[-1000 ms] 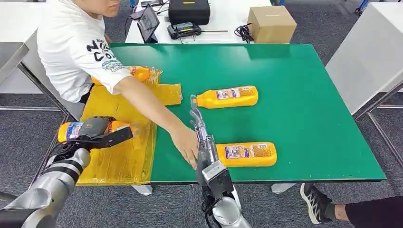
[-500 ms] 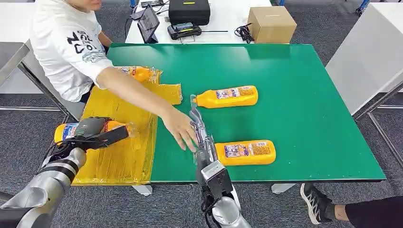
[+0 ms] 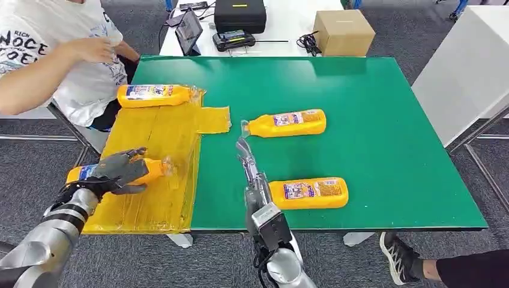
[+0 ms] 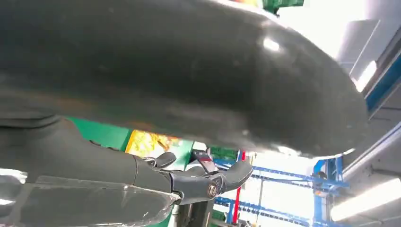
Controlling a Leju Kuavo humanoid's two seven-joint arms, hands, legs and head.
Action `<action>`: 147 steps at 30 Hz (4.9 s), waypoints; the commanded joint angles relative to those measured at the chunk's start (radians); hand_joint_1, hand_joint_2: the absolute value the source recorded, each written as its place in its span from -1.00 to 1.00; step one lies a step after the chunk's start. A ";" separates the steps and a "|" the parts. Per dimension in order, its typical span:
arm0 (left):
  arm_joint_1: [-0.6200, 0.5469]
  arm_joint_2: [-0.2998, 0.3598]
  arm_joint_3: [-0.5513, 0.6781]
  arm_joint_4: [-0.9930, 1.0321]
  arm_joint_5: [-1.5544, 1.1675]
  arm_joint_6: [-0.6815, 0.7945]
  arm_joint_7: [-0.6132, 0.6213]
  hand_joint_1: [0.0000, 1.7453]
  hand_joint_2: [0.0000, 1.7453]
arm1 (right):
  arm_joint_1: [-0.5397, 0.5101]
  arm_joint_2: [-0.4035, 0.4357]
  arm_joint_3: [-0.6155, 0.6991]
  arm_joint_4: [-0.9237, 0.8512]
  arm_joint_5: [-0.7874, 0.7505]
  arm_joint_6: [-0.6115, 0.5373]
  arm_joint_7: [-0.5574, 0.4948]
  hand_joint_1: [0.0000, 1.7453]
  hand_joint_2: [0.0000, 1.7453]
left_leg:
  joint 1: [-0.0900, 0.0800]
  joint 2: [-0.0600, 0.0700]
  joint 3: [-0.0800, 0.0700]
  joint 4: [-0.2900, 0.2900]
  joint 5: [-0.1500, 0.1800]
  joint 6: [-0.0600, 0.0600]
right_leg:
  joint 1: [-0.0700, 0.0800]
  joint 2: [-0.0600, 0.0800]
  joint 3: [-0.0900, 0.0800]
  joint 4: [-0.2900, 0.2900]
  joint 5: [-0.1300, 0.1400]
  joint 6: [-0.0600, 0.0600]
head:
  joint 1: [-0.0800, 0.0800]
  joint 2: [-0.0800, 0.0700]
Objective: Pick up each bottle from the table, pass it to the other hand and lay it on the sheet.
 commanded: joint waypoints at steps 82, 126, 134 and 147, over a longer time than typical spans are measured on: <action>0.500 -0.315 0.037 -0.694 0.853 0.391 -0.266 -1.00 1.00 | -0.349 -0.387 -0.189 0.178 0.436 0.150 0.439 -1.00 1.00 | -0.001 0.004 -0.001 0.001 -0.002 -0.001 | 0.000 0.002 -0.003 -0.001 0.000 -0.005 | 0.000 0.000; 0.369 -0.317 -0.169 -0.430 0.796 0.473 -0.266 -1.00 1.00 | -0.722 -0.732 0.577 0.158 -0.166 0.522 0.608 -1.00 1.00 | -0.001 0.004 0.000 0.000 -0.001 0.000 | 0.000 0.003 -0.001 -0.003 0.003 -0.003 | 0.000 0.000; 0.369 -0.316 -0.172 -0.428 0.800 0.475 -0.266 -1.00 1.00 | -0.718 -0.717 0.585 0.184 -0.152 0.506 0.594 -1.00 1.00 | -0.001 0.003 0.000 0.001 -0.001 0.001 | 0.000 0.001 -0.001 -0.002 0.002 -0.003 | -0.001 0.000; 0.361 -0.323 -0.180 -0.401 0.806 0.465 -0.266 -1.00 1.00 | -0.635 -0.732 0.577 0.185 -0.107 0.456 0.581 -1.00 1.00 | -0.001 0.000 -0.003 0.001 0.000 0.001 | 0.000 -0.002 -0.003 -0.002 0.002 -0.003 | 0.000 0.000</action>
